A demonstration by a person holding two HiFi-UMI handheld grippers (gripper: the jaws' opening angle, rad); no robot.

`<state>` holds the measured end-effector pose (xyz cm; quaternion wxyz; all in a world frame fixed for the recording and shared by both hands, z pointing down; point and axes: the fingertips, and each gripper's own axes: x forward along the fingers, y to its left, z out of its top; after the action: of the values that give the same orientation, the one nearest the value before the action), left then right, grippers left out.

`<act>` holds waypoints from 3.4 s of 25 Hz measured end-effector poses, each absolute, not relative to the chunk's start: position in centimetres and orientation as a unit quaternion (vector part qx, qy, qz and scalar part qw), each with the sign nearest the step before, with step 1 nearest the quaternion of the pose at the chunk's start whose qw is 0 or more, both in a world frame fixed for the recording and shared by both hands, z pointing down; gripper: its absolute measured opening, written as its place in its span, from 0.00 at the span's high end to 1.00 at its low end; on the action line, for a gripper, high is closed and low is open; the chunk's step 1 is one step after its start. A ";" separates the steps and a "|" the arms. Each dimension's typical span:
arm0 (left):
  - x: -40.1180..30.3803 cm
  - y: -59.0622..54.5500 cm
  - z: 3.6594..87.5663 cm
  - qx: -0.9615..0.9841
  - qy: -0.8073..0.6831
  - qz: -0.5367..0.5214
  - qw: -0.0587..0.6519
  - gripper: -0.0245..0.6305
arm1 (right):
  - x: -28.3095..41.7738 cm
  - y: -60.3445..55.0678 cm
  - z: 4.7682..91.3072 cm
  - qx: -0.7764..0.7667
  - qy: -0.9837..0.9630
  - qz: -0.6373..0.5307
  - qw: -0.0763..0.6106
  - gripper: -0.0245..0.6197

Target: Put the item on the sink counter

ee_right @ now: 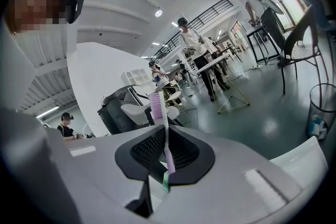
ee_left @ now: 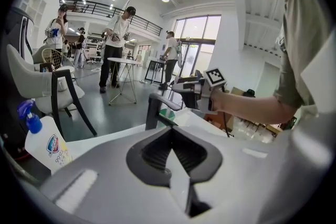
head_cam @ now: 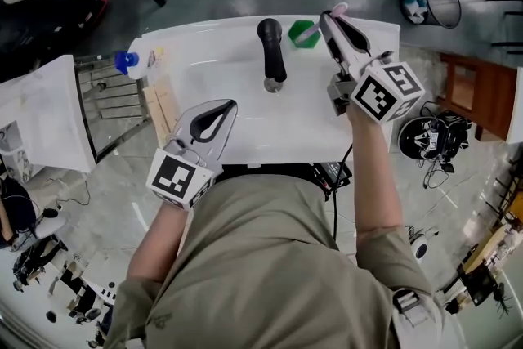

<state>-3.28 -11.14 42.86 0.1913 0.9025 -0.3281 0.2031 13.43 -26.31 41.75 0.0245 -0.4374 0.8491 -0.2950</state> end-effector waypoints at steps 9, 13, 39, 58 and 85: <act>-3.3 -11.4 43.2 0.902 -0.327 0.205 0.195 0.95 | 13.1 -26.6 43.6 -0.440 0.846 -0.301 0.012 0.91; -3.6 -11.5 43.3 0.900 -0.328 0.206 0.197 0.95 | 12.7 -26.6 44.3 -0.440 0.847 -0.300 0.001 0.91; -4.4 -11.7 43.7 0.899 -0.325 0.206 0.208 0.95 | 12.2 -26.7 46.9 -0.454 0.839 -0.298 -0.030 0.91; -4.4 -12.3 43.2 0.903 -0.319 0.207 0.199 0.95 | 12.3 -26.7 48.2 -0.458 0.834 -0.304 -0.044 0.91; -3.6 -12.1 43.2 0.905 -0.315 0.209 0.196 0.95 | 13.7 -26.8 48.7 -0.474 0.824 -0.307 -0.045 0.90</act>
<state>-3.61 -12.10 43.23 0.1958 0.9048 -0.3153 0.2089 13.72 -26.76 48.71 -0.0451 -0.4744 0.8236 -0.3074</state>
